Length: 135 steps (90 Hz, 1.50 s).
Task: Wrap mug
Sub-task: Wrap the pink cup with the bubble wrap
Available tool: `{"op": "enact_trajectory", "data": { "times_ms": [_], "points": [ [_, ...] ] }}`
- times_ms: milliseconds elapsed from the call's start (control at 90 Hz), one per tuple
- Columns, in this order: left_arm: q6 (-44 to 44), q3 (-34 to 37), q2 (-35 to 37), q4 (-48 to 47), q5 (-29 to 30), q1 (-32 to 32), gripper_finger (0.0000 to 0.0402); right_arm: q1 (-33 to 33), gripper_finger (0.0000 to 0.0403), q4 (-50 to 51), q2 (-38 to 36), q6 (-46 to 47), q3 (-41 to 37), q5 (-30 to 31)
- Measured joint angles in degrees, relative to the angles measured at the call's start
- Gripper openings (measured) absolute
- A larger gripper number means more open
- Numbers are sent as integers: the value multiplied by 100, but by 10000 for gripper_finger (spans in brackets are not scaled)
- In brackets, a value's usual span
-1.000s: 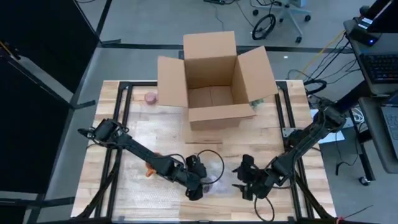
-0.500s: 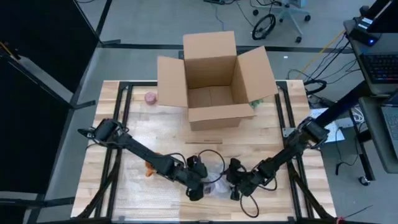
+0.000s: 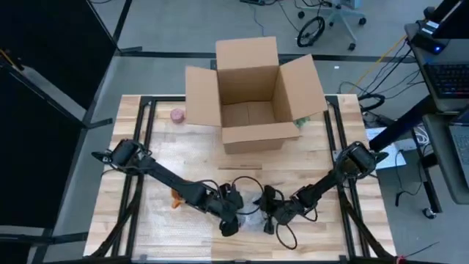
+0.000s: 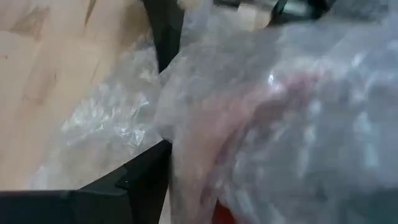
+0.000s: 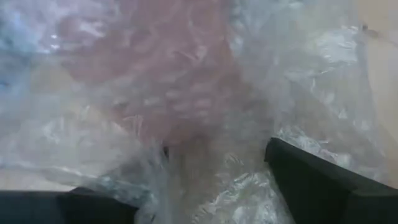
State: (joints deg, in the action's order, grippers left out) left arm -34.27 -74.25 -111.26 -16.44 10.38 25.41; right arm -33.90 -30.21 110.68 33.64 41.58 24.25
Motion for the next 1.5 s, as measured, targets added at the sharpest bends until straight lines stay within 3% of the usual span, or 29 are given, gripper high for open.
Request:
{"op": "enact_trajectory", "data": {
  "times_ms": [200,456,556,689,1167,1333,1500],
  "points": [
    [42,-133,0,-276,17,-3,237,-34,265,2069,-1263,182,-41,-691],
    [125,-134,0,-187,40,-35,237,-26,265,3456,-2667,13,-34,-664],
    [156,-134,0,-186,45,-33,237,-66,265,3521,-2993,152,-34,-539],
    [156,-134,0,-182,50,-33,237,-141,265,2049,-2611,-390,-25,231],
    [220,-366,0,-217,45,-51,237,-76,265,-1231,413,-735,120,249],
    [220,-366,0,-253,34,-62,237,9,265,-940,418,-757,204,-104],
    [204,-366,0,-222,36,-59,237,5,265,913,-637,-796,204,-491]
  ]
}}
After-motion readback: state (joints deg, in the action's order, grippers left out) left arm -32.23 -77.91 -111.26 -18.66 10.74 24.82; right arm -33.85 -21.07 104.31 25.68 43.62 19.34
